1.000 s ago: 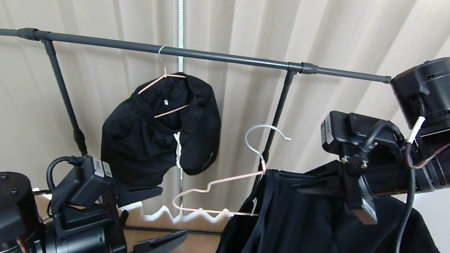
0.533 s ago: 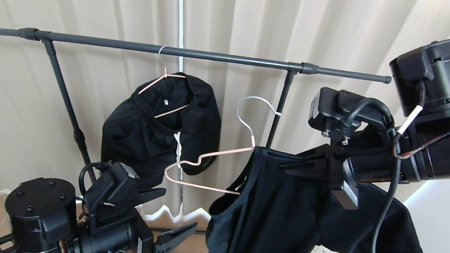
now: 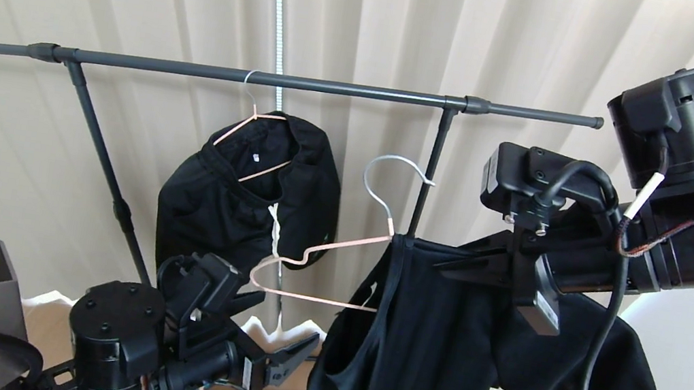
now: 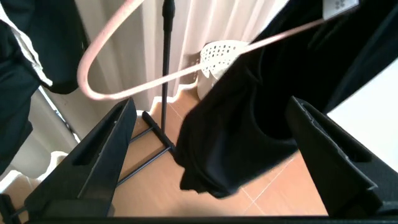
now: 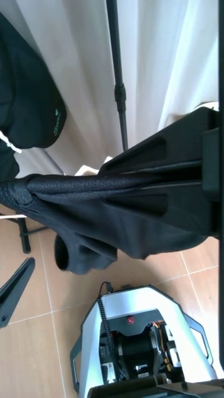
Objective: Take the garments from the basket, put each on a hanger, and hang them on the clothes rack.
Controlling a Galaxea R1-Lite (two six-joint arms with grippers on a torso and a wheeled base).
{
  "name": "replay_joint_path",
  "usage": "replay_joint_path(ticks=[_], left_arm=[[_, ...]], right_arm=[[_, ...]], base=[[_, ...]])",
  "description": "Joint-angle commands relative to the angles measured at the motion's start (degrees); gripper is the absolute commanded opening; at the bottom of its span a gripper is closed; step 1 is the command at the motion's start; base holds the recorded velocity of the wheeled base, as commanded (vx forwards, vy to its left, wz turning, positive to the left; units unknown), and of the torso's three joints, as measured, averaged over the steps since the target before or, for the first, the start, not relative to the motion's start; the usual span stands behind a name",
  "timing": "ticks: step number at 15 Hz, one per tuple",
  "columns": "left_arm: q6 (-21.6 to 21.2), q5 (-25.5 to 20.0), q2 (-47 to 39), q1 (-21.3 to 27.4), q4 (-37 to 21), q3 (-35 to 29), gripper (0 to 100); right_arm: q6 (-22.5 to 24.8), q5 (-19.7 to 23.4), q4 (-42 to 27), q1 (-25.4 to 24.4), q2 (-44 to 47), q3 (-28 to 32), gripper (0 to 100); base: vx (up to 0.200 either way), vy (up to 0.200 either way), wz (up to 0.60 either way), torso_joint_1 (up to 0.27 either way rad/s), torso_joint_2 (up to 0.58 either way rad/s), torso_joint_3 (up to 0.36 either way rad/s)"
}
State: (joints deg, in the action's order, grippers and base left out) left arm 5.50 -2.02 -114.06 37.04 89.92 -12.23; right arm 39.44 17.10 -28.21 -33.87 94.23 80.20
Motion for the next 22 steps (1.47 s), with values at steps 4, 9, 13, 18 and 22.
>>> replay_joint_path(ticks=[4, 9, 13, 18, 22], left_arm=[[0.0, 1.8, -1.2, 1.5, 0.1, -0.3, 100], [-0.1, 4.2, -1.6, 2.8, 0.1, -0.9, 100], [-0.2, 7.3, -2.8, 3.7, 0.1, -2.0, 100], [-0.1, 8.8, -3.6, 5.3, 0.1, -2.3, 100], [-0.1, 9.4, -4.4, 5.3, 0.1, -2.8, 100]], right_arm=[[-1.0, -0.6, 0.3, -1.0, -0.8, -0.3, 0], [-1.5, -1.8, 0.8, -1.1, -1.2, -0.3, 0], [-2.7, -1.8, 0.8, -2.1, -1.2, -0.6, 0], [-3.2, -3.6, 0.9, -3.0, -1.1, -0.5, 0], [-4.4, -3.7, 3.2, -3.2, -1.2, -1.2, 0]], base=[[0.000, 0.000, 0.00, 0.000, 0.00, 0.000], [0.000, 0.000, 0.00, 0.000, 0.00, 0.000], [0.000, 0.000, 0.00, 0.000, 0.00, 0.000], [0.000, 0.000, 0.00, 0.000, 0.00, 0.000], [0.000, 0.000, 0.00, 0.000, 0.00, 0.000]])
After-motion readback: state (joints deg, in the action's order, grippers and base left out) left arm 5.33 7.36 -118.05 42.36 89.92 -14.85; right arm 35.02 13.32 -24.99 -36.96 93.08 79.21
